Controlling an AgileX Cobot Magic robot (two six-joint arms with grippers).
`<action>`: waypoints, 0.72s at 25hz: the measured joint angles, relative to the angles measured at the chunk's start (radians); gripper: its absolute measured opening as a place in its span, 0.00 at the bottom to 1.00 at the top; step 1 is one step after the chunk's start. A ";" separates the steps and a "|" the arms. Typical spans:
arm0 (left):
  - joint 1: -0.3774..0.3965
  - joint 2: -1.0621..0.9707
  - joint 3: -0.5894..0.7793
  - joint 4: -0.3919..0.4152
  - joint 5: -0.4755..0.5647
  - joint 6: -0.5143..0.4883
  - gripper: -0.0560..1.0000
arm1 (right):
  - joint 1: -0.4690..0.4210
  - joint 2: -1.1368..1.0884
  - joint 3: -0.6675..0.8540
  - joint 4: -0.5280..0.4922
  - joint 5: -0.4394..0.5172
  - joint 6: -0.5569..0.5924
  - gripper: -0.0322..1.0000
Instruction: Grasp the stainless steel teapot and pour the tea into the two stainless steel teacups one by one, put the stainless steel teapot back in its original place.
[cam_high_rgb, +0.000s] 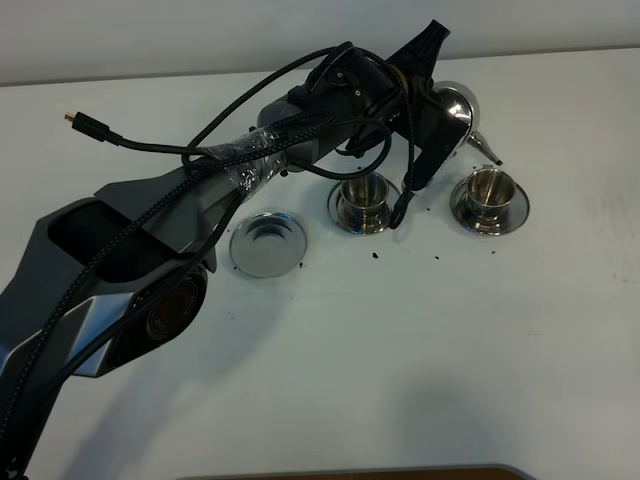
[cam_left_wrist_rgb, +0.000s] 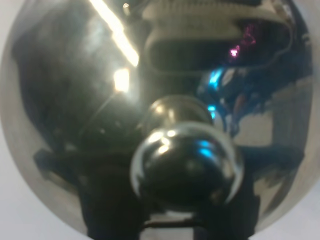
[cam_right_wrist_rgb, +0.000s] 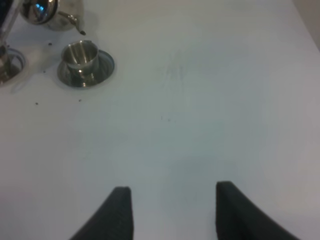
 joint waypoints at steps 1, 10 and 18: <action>0.000 0.000 0.000 0.006 0.000 0.002 0.29 | 0.000 0.000 0.000 0.000 0.000 0.000 0.40; 0.000 0.001 0.000 0.030 -0.018 0.032 0.29 | 0.000 0.000 0.000 0.000 0.000 0.000 0.40; 0.000 0.001 0.000 0.034 -0.042 0.081 0.29 | 0.000 0.000 0.000 0.000 0.000 0.000 0.40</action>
